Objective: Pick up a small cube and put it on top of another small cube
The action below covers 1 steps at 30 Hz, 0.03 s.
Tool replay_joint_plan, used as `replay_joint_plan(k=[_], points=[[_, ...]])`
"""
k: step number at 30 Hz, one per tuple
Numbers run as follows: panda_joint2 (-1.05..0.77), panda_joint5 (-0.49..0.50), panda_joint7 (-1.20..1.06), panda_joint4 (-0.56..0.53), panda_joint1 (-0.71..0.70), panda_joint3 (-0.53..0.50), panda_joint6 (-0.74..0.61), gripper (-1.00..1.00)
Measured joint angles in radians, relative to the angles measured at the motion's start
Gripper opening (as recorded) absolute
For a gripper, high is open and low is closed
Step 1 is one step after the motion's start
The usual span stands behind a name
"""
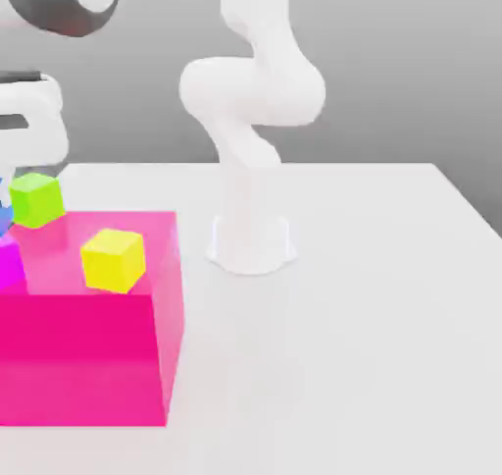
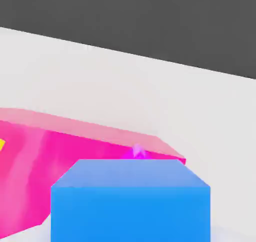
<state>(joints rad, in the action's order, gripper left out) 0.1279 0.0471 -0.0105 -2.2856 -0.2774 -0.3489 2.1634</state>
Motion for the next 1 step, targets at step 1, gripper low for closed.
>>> replay_joint_plan(k=[1], points=[[0.000,0.000,0.000,0.000,0.000,0.000,0.000,1.00]])
